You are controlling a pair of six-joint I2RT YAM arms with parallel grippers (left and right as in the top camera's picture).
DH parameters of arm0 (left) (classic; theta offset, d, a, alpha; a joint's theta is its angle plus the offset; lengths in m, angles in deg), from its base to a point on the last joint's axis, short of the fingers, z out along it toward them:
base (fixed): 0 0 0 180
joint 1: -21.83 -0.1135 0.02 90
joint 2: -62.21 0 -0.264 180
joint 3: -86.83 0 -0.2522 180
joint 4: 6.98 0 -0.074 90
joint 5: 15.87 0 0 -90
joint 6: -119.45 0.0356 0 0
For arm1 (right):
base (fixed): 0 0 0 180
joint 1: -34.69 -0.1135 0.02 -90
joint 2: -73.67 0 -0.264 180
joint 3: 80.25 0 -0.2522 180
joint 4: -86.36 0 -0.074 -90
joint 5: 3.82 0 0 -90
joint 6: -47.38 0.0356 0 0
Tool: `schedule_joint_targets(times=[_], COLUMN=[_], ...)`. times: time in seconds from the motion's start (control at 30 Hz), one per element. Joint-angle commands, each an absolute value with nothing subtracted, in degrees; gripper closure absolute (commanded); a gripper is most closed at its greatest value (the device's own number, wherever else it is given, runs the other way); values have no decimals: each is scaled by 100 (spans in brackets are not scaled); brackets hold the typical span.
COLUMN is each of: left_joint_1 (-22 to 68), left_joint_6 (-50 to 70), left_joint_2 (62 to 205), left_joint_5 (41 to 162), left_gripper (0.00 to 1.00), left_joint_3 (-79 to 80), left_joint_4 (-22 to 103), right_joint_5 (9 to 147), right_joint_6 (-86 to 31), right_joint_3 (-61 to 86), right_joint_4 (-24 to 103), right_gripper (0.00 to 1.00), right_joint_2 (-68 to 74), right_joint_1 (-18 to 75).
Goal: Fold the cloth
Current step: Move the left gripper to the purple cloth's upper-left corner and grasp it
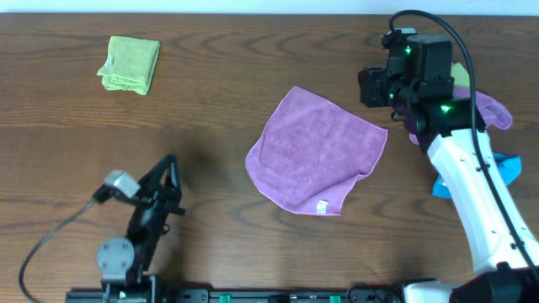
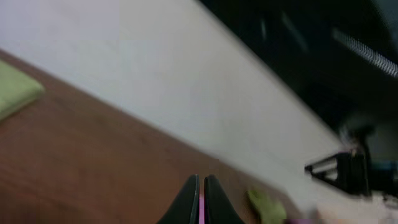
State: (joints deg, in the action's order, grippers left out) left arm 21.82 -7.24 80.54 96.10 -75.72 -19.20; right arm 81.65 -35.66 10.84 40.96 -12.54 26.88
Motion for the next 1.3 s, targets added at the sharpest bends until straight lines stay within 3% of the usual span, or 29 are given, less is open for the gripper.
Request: schedule_joint_targets(times=[0.0, 0.23, 0.33, 0.53, 0.7, 1.13, 1.2, 1.27], left_joint_1=[2149, 2259, 2499, 3144, 3653, 4630, 4741, 4792], left_joint_6=[133, 1086, 1322, 2540, 3633, 4188, 4234, 4218], left_joint_2=[9092, 12169, 13461, 15395, 16604, 18388, 18442, 18438], left_joint_5=[10570, 11667, 12163, 12207, 11103, 9536, 9447, 9477], left_gripper=[94, 94, 94, 94, 94, 94, 87, 89], left_joint_3=[-6724, -4845, -3830, -1612, 178, 1726, 1723, 1723], left_joint_4=[-2014, -2003, -1887, -232, 1457, 1953, 2021, 2198], right_joint_5=[8121, 8121, 8119, 8123, 8121, 8121, 8123, 8127], right_joint_6=[-3586, -3586, -3577, -3453, -3433, -3238, -3238, -3241], right_joint_3=[1016, 955, 955, 955, 955, 955, 955, 955], right_joint_4=[4074, 3685, 3558, 3346, 3261, 3145, 3053, 2935], right_gripper=[46, 61, 99, 99, 99, 99, 99, 99], right_joint_2=[-1195, -974, -856, -721, -721, -721, -721, -721], right_joint_1=[2801, 3057, 3116, 3129, 3129, 3129, 3129, 3129])
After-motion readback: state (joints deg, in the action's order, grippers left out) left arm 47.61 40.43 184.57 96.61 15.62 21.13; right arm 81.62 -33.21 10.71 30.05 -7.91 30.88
